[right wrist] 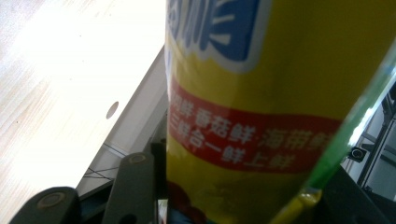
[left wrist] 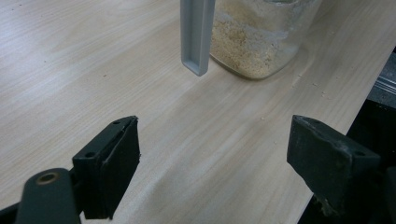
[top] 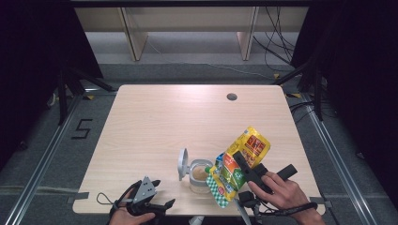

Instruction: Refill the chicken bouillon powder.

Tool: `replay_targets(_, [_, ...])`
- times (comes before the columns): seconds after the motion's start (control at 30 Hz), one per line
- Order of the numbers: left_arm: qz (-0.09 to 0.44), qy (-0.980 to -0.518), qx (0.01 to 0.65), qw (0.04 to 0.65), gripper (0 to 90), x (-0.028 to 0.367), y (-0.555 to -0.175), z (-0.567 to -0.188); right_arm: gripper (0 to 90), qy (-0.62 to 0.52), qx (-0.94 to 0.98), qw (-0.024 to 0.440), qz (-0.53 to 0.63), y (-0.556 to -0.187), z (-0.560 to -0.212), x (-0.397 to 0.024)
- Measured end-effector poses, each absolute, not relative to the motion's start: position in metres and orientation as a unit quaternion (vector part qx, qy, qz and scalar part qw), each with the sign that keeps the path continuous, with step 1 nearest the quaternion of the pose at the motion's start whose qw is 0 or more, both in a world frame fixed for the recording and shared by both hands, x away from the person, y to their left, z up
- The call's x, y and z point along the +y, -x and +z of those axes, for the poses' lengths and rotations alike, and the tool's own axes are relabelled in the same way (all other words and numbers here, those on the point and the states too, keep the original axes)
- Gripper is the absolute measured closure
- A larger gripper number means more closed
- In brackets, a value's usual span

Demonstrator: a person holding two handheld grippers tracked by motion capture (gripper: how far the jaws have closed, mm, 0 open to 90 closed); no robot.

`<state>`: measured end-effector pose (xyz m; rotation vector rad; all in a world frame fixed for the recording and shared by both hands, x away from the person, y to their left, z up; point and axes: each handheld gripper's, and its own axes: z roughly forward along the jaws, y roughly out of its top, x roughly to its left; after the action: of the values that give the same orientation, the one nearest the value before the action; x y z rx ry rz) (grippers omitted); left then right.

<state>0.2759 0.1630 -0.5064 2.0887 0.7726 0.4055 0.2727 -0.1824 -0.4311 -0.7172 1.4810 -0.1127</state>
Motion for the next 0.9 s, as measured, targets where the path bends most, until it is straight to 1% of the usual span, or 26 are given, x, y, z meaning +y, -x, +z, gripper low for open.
replay_targets(0.07, [0.156, -0.832, 0.313, 0.43, 16.7, 0.162, -0.275, -0.5074, 57.1, 0.319, 0.659, 0.679, -0.05, -0.2727, -0.4311, -0.1826])
replay_targets(0.1, [0.163, -0.835, 0.307, 0.426, 16.7, 0.1627, -0.2759, -0.5073, 57.1, 0.316, 0.668, 0.672, -0.052, -0.2728, -0.4306, -0.1823])
replay_targets(0.17, [0.161, -0.836, 0.31, 0.424, 16.8, 0.163, -0.2759, -0.5064, 57.1, 0.326, 0.664, 0.67, -0.058, -0.2733, -0.4288, -0.1817])
replay_targets(0.2, [0.161, -0.836, 0.31, 0.424, 16.8, 0.163, -0.2759, -0.5064, 57.1, 0.326, 0.657, 0.678, -0.054, -0.2731, -0.4293, -0.1823])
replay_targets(0.3, [0.159, -0.832, 0.312, 0.43, 16.8, 0.1616, -0.2752, -0.5078, 57.2, 0.325, 0.656, 0.679, -0.054, -0.273, -0.4288, -0.1828])
replay_targets(0.43, [0.167, -0.839, 0.306, 0.417, 16.7, 0.1638, -0.2765, -0.5062, 57.5, 0.325, 0.655, 0.68, -0.054, -0.273, -0.4287, -0.1828])
replay_targets(0.47, [0.162, -0.832, 0.311, 0.43, 16.7, 0.1617, -0.2754, -0.508, 57.8, 0.319, 0.658, 0.681, -0.051, -0.2724, -0.4294, -0.1833])
replay_targets(0.53, [0.159, -0.831, 0.313, 0.431, 16.8, 0.1615, -0.2754, -0.5079, 57.8, 0.319, 0.657, 0.681, -0.052, -0.2725, -0.4293, -0.1833])
replay_targets(0.57, [0.166, -0.839, 0.306, 0.417, 16.7, 0.1636, -0.2766, -0.5064, 57.9, 0.319, 0.658, 0.68, -0.052, -0.2725, -0.4287, -0.1831])
replay_targets(0.6, [0.161, -0.83, 0.314, 0.431, 16.8, 0.1613, -0.2754, -0.508, 57.9, 0.319, 0.658, 0.68, -0.052, -0.2725, -0.4287, -0.1833])
replay_targets(0.63, [0.165, -0.835, 0.302, 0.43, 16.8, 0.162, -0.2761, -0.5078, 58.0, 0.319, 0.658, 0.681, -0.052, -0.2724, -0.4288, -0.1835])
replay_targets(0.73, [0.16, -0.833, 0.313, 0.428, 16.8, 0.1617, -0.2753, -0.5071, 58.0, 0.319, 0.657, 0.681, -0.053, -0.2724, -0.4289, -0.1833])
replay_targets(0.9, [0.16, -0.833, 0.31, 0.429, 16.7, 0.1618, -0.2753, -0.5077, 58.0, 0.32, 0.656, 0.681, -0.054, -0.2722, -0.4289, -0.1831])
